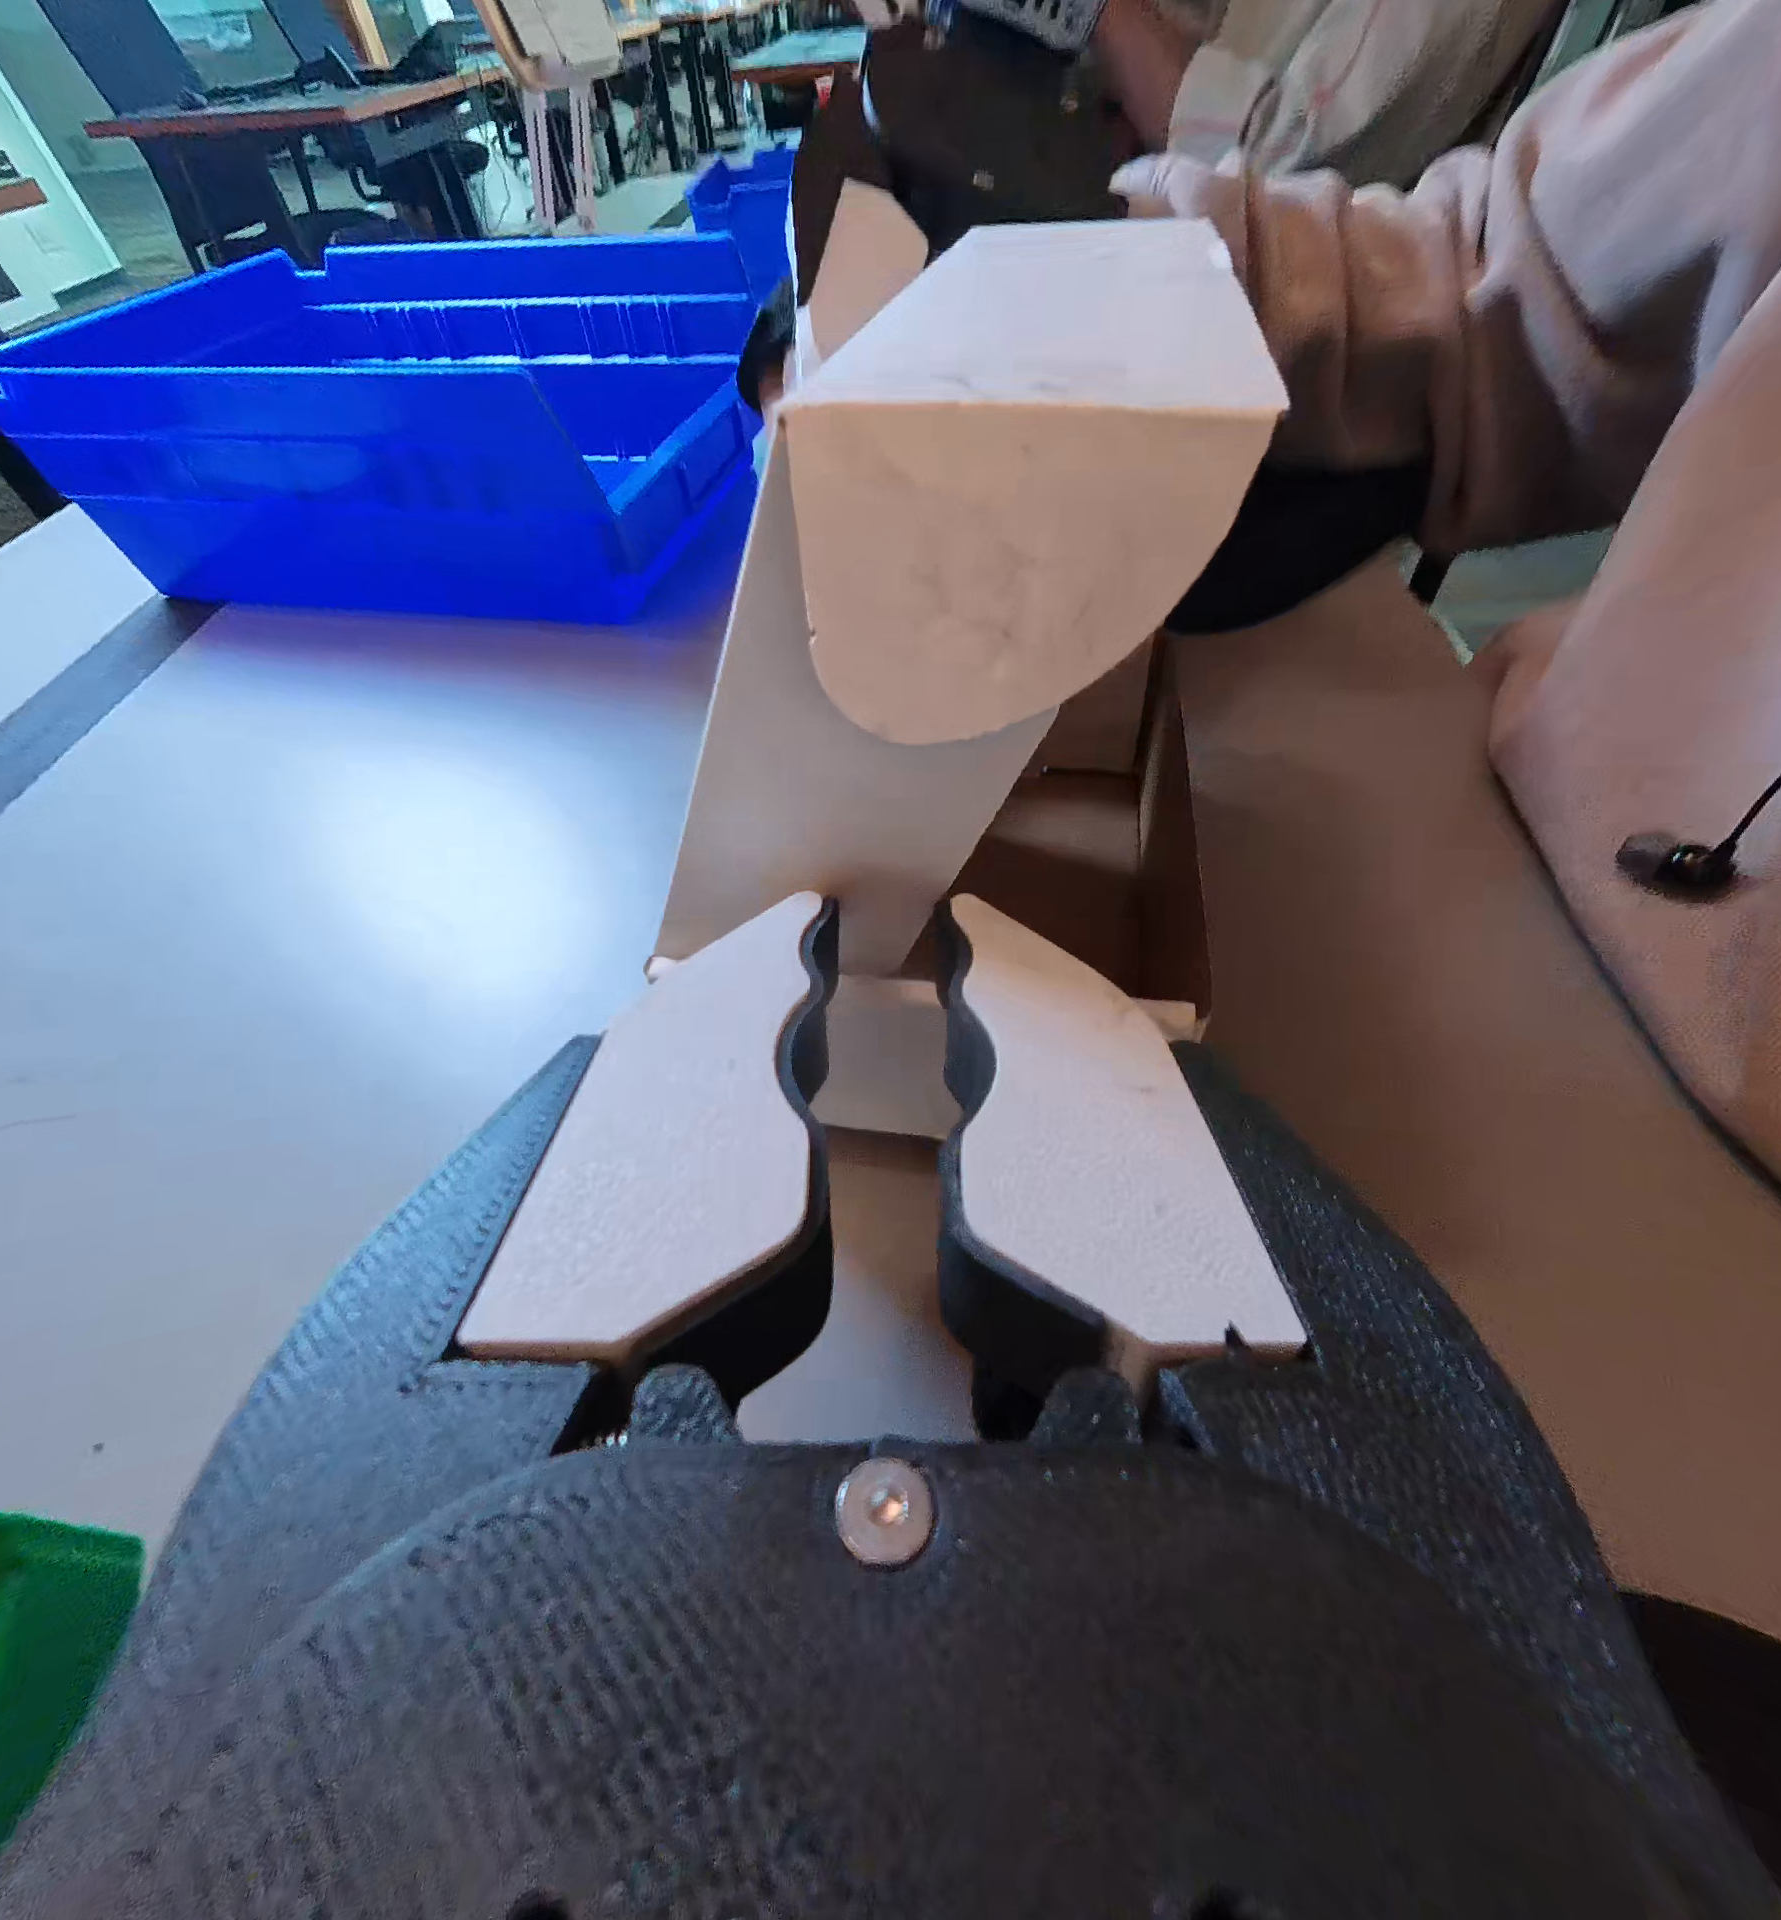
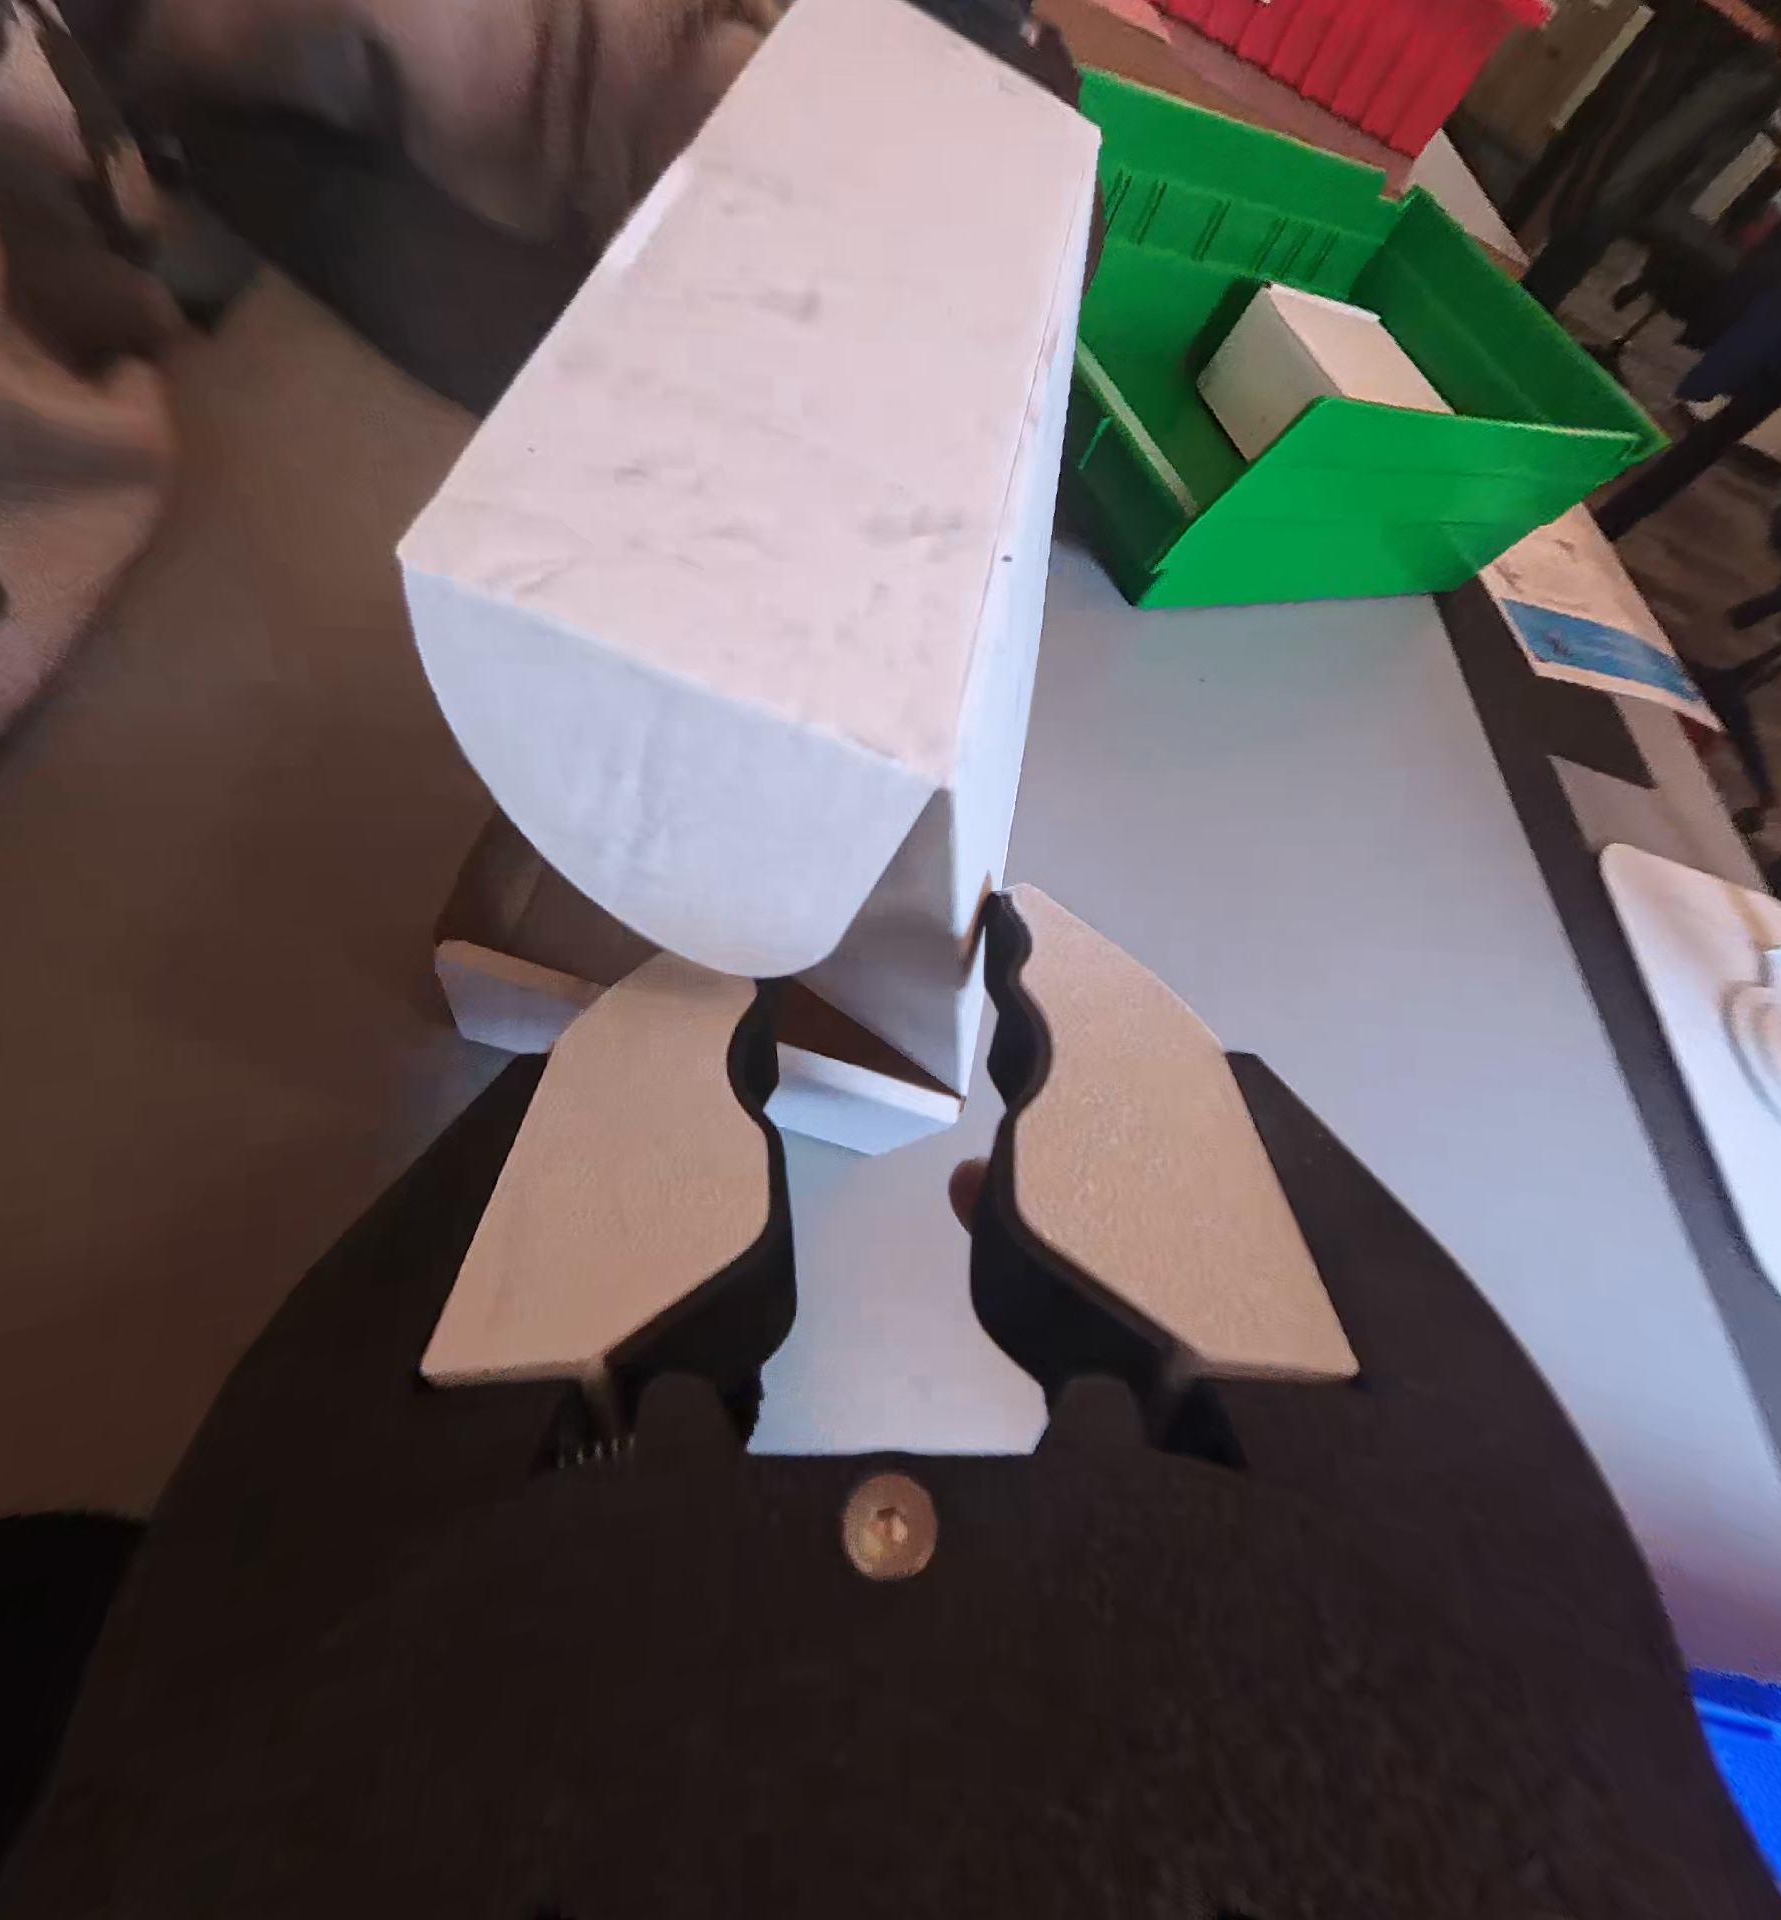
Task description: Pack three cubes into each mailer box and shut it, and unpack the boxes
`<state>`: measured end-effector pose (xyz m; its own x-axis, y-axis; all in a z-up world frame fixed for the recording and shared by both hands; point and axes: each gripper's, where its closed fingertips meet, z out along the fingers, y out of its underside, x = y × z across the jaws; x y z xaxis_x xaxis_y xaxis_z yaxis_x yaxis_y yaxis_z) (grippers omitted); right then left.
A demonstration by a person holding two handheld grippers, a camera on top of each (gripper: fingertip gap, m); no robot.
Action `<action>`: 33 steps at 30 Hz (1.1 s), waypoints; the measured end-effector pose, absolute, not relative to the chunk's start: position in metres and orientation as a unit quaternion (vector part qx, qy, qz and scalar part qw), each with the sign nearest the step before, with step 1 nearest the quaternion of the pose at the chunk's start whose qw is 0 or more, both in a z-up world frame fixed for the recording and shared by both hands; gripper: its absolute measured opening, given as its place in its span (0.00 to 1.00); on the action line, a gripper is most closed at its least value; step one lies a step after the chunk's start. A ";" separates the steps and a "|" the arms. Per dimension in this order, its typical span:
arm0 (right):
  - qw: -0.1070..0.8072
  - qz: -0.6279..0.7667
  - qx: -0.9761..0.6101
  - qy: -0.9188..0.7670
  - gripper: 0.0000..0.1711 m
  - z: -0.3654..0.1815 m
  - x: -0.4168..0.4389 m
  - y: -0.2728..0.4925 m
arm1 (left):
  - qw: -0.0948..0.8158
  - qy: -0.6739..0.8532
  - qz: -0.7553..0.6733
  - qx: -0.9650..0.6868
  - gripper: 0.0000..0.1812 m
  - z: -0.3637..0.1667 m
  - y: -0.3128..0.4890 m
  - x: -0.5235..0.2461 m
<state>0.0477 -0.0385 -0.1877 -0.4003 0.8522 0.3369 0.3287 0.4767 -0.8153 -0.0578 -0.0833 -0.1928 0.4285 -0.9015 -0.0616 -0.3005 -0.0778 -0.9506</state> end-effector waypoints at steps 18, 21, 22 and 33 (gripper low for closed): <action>0.424 0.195 -0.309 -0.828 0.18 -0.197 0.047 -0.041 | 0.527 0.452 -0.285 -0.661 0.19 -0.175 -0.087 -0.067; 0.404 0.148 -0.290 -0.855 0.18 -0.198 0.051 -0.039 | 0.504 0.486 -0.270 -0.661 0.21 -0.181 -0.097 -0.056; 0.396 0.130 -0.288 -0.862 0.18 -0.199 0.052 -0.036 | 0.501 0.492 -0.263 -0.662 0.21 -0.182 -0.099 -0.054; 0.380 0.266 -0.378 -0.801 0.42 -0.173 0.081 -0.063 | 0.500 0.515 -0.205 -0.666 0.03 -0.181 -0.109 -0.049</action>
